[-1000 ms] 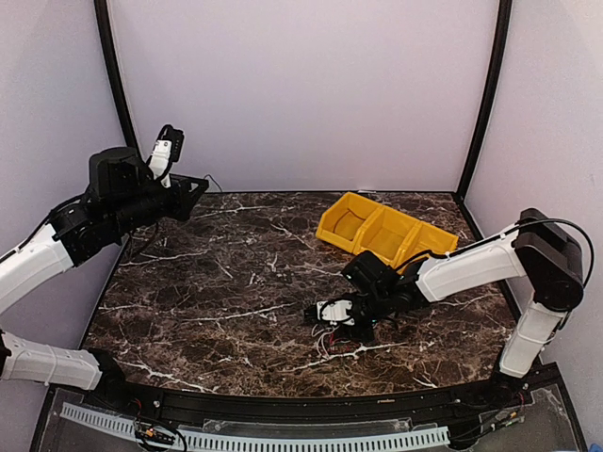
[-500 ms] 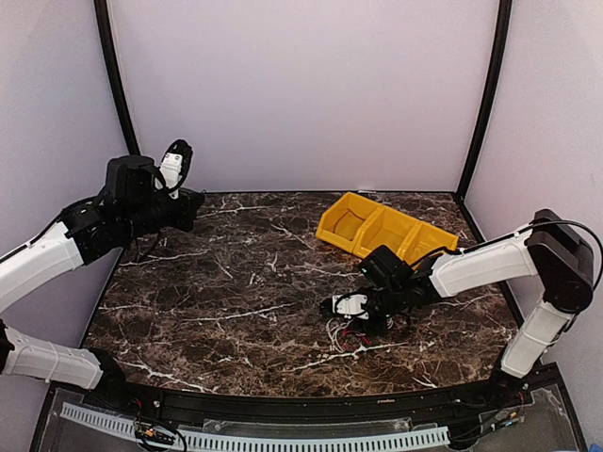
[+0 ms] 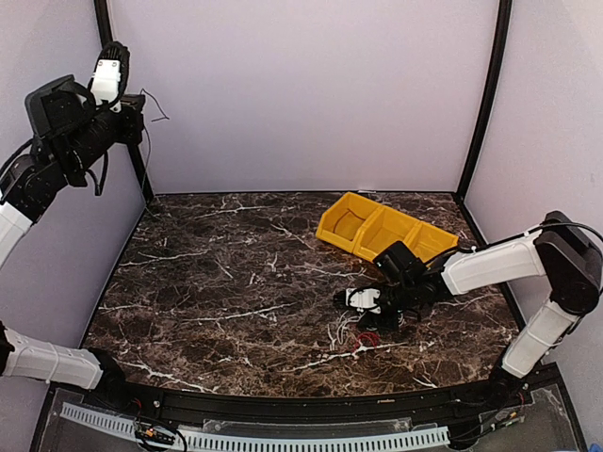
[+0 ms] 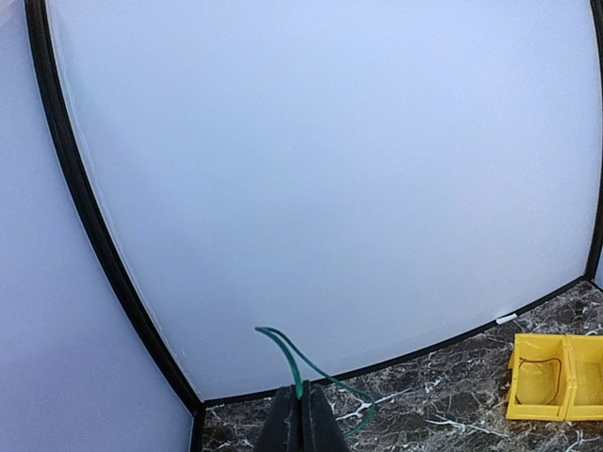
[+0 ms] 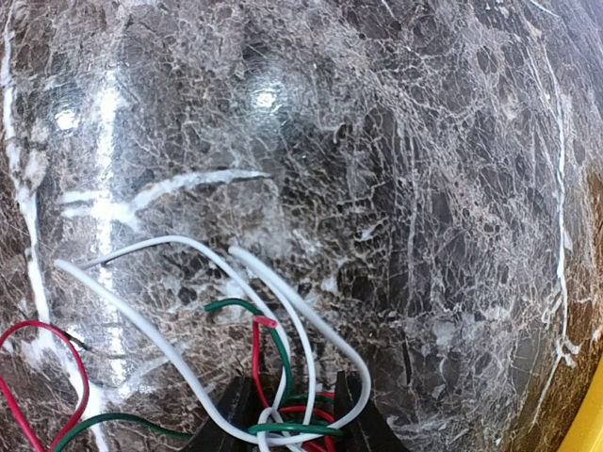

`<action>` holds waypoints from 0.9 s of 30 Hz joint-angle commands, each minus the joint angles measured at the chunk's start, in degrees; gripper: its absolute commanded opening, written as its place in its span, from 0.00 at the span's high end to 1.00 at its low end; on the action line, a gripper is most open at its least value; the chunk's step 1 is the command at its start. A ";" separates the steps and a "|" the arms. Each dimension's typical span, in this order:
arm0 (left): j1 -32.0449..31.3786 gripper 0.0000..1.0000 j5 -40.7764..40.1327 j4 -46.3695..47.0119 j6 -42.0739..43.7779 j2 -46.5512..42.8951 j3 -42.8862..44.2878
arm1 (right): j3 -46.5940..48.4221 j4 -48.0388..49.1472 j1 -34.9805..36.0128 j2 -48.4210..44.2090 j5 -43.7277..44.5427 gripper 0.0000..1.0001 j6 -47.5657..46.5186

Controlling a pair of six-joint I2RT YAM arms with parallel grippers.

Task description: Untangle the cables

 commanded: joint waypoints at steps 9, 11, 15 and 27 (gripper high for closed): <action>0.39 1.00 22.73 -0.77 -17.22 1.97 -15.82 | 0.71 -11.30 -0.80 -4.32 3.20 0.57 0.79; 0.35 1.00 23.43 0.12 -18.76 1.23 -18.71 | 2.12 -11.99 -0.80 -5.13 3.04 0.56 1.11; 0.35 1.00 24.40 1.91 -19.90 0.31 -24.05 | 5.84 -15.06 -0.85 -6.04 1.29 0.48 2.07; 0.31 1.00 36.49 10.05 -26.07 4.75 -33.83 | 15.24 -20.13 -1.25 -10.40 -5.43 0.29 0.26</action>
